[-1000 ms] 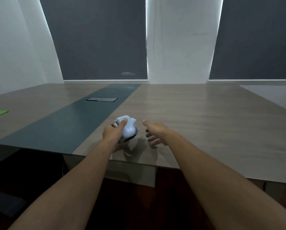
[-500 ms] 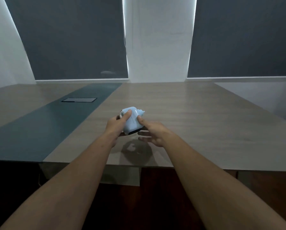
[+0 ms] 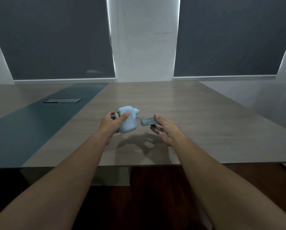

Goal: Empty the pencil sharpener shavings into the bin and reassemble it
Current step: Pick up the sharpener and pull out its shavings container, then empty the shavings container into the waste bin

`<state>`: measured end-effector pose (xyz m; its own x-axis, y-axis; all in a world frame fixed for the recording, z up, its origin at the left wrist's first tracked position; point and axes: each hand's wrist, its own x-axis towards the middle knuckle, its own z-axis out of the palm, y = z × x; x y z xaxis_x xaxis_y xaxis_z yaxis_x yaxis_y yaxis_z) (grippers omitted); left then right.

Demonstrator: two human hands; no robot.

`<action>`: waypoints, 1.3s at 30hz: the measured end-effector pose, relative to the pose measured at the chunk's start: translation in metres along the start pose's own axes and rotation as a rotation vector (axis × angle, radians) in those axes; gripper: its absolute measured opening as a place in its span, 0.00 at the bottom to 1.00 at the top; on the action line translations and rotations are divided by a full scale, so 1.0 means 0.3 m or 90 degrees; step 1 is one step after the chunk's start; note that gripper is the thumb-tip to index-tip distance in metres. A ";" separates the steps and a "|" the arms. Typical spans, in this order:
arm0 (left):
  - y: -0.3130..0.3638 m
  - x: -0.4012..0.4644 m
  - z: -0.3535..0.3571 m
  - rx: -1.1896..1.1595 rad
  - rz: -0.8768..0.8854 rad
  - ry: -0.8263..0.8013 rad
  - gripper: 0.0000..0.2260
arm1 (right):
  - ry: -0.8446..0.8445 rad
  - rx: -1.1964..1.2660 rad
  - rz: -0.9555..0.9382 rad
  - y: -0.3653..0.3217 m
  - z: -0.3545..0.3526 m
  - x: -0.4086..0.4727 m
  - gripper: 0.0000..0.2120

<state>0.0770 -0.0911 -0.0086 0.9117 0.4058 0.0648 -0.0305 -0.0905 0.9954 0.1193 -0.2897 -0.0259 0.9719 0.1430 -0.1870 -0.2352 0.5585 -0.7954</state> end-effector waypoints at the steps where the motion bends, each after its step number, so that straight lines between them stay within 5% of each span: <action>1: -0.004 -0.004 0.008 0.004 0.001 0.008 0.26 | 0.003 0.001 -0.004 -0.008 -0.017 -0.001 0.16; 5: -0.031 -0.027 0.043 0.033 0.019 0.032 0.26 | -0.002 -0.018 -0.034 -0.031 -0.065 -0.023 0.25; 17: -0.028 -0.073 0.107 0.212 0.034 0.043 0.35 | -0.079 -0.059 -0.042 -0.132 -0.214 -0.140 0.22; 23: 0.155 -0.154 0.230 0.352 0.240 0.109 0.29 | -0.039 -0.050 -0.116 -0.254 -0.321 -0.260 0.10; 27: 0.244 -0.252 0.421 0.259 0.307 0.023 0.22 | -0.003 -0.077 -0.158 -0.360 -0.434 -0.373 0.06; 34: 0.163 -0.553 0.815 0.120 0.194 -0.287 0.21 | 0.111 -0.126 -0.172 -0.462 -0.787 -0.664 0.07; 39: -0.045 -0.730 0.993 0.149 0.132 -0.432 0.17 | 0.165 -0.148 -0.110 -0.407 -1.048 -0.815 0.14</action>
<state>-0.0002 -0.4496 -0.0571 0.9519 -0.2836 0.1160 -0.2097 -0.3269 0.9215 -0.0866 -0.6498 -0.0642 0.9741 -0.1646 -0.1548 -0.0885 0.3523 -0.9317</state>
